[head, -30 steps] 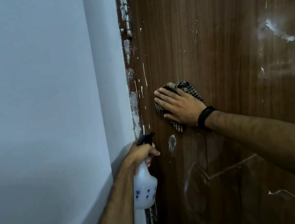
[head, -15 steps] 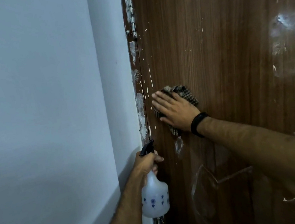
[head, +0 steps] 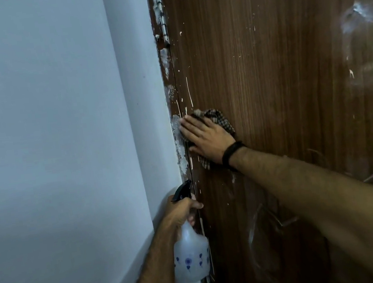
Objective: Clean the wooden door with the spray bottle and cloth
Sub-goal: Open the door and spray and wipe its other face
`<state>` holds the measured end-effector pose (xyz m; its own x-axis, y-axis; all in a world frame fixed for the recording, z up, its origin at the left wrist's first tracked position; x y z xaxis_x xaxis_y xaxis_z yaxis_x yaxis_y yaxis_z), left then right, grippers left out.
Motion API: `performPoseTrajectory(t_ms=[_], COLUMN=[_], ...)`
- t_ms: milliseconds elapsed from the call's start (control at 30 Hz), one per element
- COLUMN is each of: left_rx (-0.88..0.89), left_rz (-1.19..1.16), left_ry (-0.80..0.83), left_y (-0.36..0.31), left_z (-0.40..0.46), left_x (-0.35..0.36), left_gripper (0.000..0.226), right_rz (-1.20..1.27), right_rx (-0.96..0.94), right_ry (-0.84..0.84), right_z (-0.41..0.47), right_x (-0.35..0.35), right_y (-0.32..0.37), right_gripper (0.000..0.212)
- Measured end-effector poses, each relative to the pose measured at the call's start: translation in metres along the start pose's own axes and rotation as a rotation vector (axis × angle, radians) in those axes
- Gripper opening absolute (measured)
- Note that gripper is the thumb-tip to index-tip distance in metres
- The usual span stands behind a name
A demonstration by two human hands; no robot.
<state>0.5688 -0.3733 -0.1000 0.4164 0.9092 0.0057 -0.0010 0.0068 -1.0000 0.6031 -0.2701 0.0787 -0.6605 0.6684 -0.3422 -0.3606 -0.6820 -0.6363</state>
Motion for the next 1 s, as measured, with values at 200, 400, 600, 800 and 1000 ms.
performPoseTrajectory(t_ms=[200, 400, 600, 800, 1000], left_rx=[0.008, -0.029, -0.01, 0.042, 0.074], left_rz=[-0.014, 0.032, 0.058, 0.162, 0.253], left_ry=[0.008, 0.014, 0.151, 0.224, 0.258], left_y=[-0.002, 0.006, 0.007, 0.004, 0.009], left_z=[0.002, -0.002, -0.009, -0.017, -0.026], left_x=[-0.002, 0.017, 0.043, 0.059, 0.071], left_gripper=[0.024, 0.015, 0.024, 0.024, 0.033], right_rz=[0.024, 0.094, 0.045, -0.005, -0.045], right_rx=[-0.076, -0.332, -0.074, -0.17, -0.213], right_ry=[0.068, 0.251, 0.037, 0.051, 0.034], right_z=[-0.019, -0.083, -0.023, -0.041, -0.067], right_x=[0.023, 0.048, -0.017, -0.044, -0.045], right_y=[0.036, 0.089, -0.023, -0.067, -0.071], right_gripper=[0.072, 0.062, 0.065, 0.064, 0.066])
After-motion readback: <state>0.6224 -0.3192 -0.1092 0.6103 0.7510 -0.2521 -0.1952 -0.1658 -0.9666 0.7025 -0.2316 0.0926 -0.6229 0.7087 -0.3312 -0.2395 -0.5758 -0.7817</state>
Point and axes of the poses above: each hand's wrist, its own z-axis towards the middle knuckle, its own x-axis out of the palm, y = z × x, the point moved 9 cm from there along z, towards the middle knuckle, and after that the axes turned 15 degrees about -y, right-handed, at the moved point
